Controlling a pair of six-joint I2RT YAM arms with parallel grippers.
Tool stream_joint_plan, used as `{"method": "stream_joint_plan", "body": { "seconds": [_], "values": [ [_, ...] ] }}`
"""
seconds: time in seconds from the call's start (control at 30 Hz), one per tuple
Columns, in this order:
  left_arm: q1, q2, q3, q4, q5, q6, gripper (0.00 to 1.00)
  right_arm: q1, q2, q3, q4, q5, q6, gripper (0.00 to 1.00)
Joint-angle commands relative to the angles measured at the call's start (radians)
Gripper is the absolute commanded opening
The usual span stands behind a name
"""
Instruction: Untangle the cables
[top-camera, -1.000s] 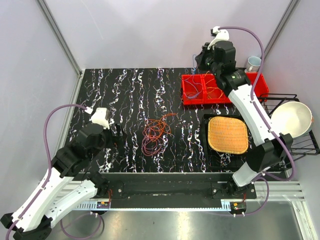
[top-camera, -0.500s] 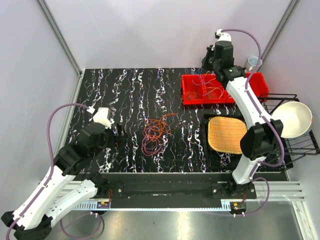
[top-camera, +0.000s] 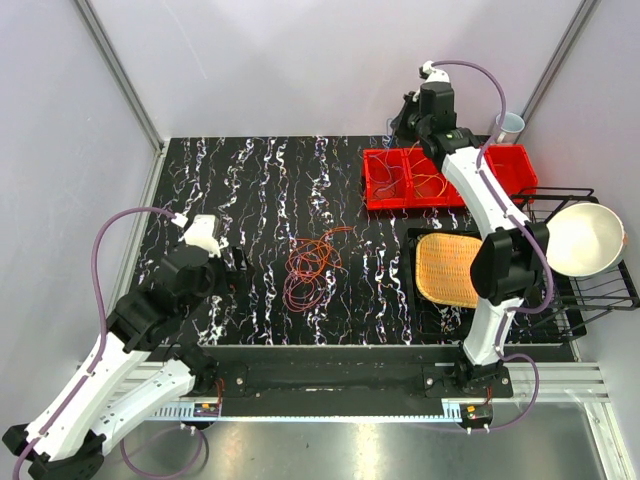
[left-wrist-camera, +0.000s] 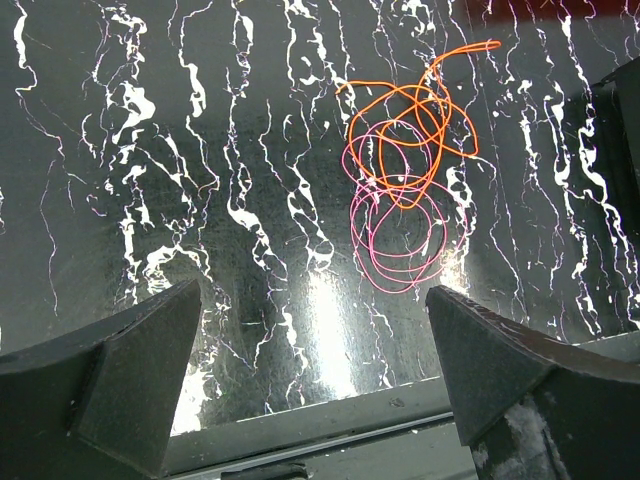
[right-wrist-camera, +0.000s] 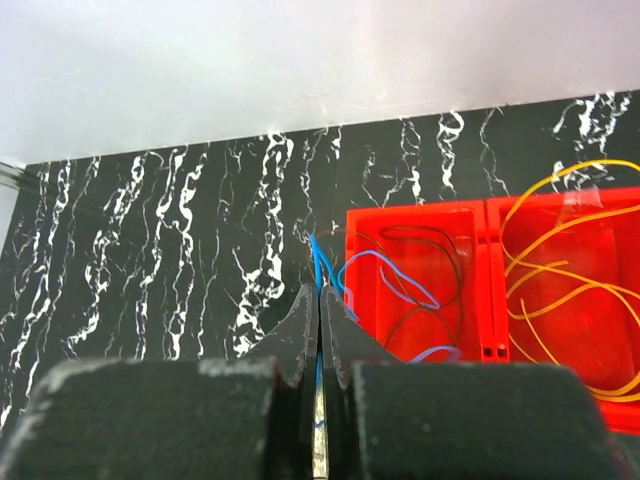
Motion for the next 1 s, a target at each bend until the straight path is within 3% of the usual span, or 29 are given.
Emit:
{"method": "stream_joint_plan", "body": {
  "seconds": [0.0,0.4,0.97],
  "values": [
    [0.009,-0.005,-0.003,0.053,-0.022,-0.001,0.99,-0.016,0.045,0.067,0.048,-0.054,0.023,0.00],
    [0.018,0.008,-0.003,0.054,-0.011,0.002,0.99,-0.040,0.219,0.047,0.032,-0.122,0.052,0.00],
    [0.036,0.014,-0.005,0.060,0.003,0.007,0.99,-0.040,0.411,0.238,-0.086,-0.073,-0.025,0.00]
  ]
}}
